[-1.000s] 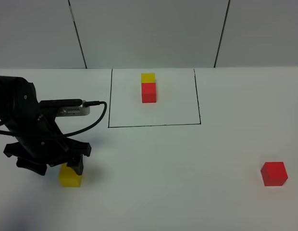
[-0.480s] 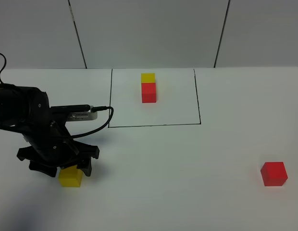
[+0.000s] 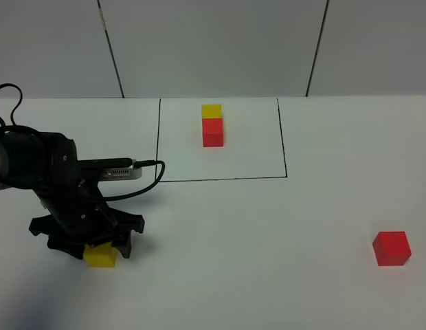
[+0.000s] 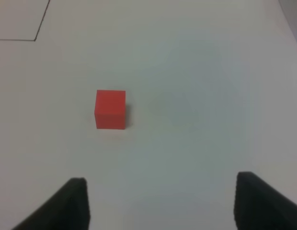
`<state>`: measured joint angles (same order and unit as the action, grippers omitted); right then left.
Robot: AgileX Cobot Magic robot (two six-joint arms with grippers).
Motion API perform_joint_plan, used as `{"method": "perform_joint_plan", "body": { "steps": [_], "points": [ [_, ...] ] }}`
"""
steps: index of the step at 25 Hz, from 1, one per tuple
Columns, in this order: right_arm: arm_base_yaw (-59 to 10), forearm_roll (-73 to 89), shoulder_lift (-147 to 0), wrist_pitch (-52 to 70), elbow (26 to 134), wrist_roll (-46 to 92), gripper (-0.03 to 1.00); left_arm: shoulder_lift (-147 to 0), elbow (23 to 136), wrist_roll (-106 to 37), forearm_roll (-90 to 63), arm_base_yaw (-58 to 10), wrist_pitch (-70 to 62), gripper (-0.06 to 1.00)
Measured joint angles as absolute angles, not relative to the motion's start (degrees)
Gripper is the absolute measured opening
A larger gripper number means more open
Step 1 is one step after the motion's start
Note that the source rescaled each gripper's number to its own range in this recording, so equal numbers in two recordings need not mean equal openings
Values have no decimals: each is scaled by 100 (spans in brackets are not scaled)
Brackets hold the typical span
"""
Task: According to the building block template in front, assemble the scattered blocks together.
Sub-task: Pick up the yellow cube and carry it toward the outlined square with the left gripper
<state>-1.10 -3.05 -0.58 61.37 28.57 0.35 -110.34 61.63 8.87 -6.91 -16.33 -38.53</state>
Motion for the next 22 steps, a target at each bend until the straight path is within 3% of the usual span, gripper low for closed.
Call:
{"method": "perform_joint_plan", "body": {
  "steps": [3, 6, 14, 22],
  "points": [
    [-110, -305, -58, 6137, 2857, 35, 35, -11034, 6163, 888, -691, -1633, -3848, 35],
    [-110, -305, -58, 6137, 2857, 35, 35, -11034, 6163, 881, -691, -1633, -3863, 1],
    [-110, -305, -58, 6137, 2857, 35, 35, -11018, 6484, 628, -367, -1633, -4322, 1],
    [-110, -305, -58, 6137, 2857, 35, 35, -10926, 8072, -1476, 404, -1633, -5688, 1]
  ]
}}
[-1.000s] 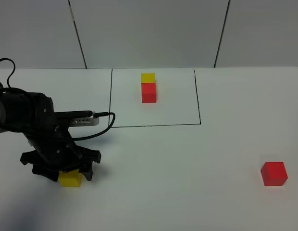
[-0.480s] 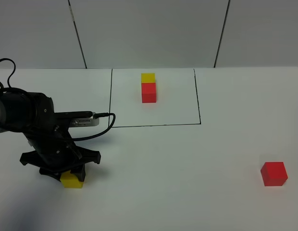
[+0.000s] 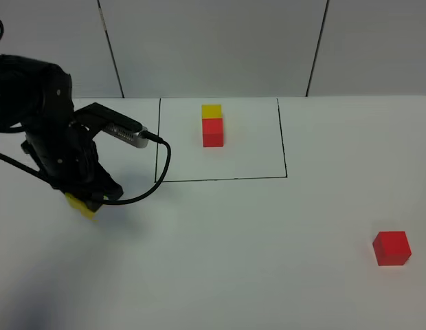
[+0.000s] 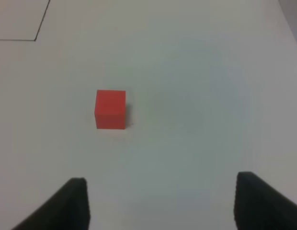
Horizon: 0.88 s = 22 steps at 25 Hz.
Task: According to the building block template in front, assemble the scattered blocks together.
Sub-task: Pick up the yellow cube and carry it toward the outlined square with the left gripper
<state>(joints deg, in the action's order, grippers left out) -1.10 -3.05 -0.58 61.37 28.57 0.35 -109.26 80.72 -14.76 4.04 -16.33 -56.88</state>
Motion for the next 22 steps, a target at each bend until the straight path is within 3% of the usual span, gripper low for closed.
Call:
{"method": "perform_joint_plan", "body": {
  "steps": [9, 22],
  "points": [
    [-110, -305, -58, 6137, 2857, 35, 35, -11541, 8823, -4118, 493, -2069, -5856, 1],
    [-110, -305, -58, 6137, 2857, 35, 35, -13087, 10731, -4931, 487, -3036, -6173, 1]
  ]
}}
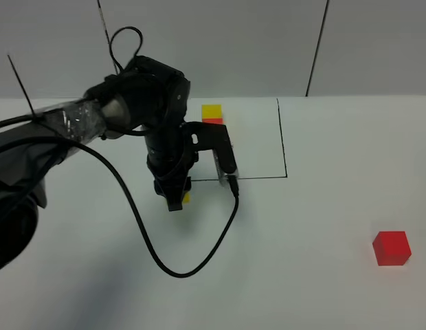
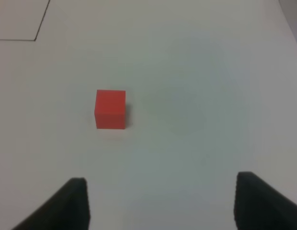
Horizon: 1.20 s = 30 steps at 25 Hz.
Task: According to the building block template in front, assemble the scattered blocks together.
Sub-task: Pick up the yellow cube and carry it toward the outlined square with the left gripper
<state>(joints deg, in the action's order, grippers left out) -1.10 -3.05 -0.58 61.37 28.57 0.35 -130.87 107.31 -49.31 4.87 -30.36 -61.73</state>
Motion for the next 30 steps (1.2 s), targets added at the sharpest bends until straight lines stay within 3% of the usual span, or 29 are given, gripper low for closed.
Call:
{"method": "perform_joint_plan", "body": {
  "steps": [8, 30],
  "points": [
    [-110, -305, -58, 6137, 2857, 35, 35, -13748, 11338, -5086, 495, -3120, -6235, 1],
    [-110, -305, -58, 6137, 2857, 35, 35, -13833, 11366, -5833, 456, -3164, -6554, 0]
  ]
}}
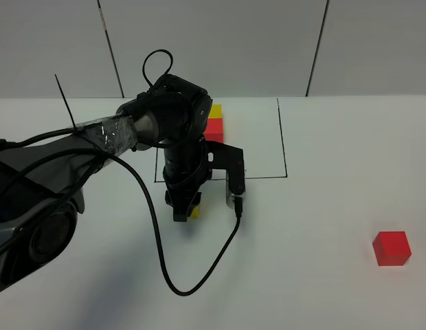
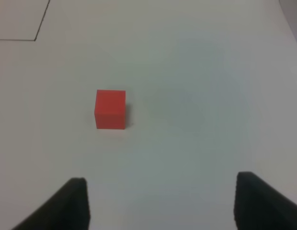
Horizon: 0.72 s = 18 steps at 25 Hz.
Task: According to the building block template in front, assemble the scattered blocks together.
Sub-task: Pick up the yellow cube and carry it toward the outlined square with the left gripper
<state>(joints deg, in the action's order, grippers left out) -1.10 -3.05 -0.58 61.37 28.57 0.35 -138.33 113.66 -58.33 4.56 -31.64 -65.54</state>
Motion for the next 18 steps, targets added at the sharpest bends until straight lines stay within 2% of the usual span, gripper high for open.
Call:
{"method": "perform_joint_plan", "body": {
  "steps": [18],
  "points": [
    [-110, -305, -58, 6137, 2857, 35, 35, -13833, 11366, -5873, 0, -3164, -6196, 0]
  ]
}}
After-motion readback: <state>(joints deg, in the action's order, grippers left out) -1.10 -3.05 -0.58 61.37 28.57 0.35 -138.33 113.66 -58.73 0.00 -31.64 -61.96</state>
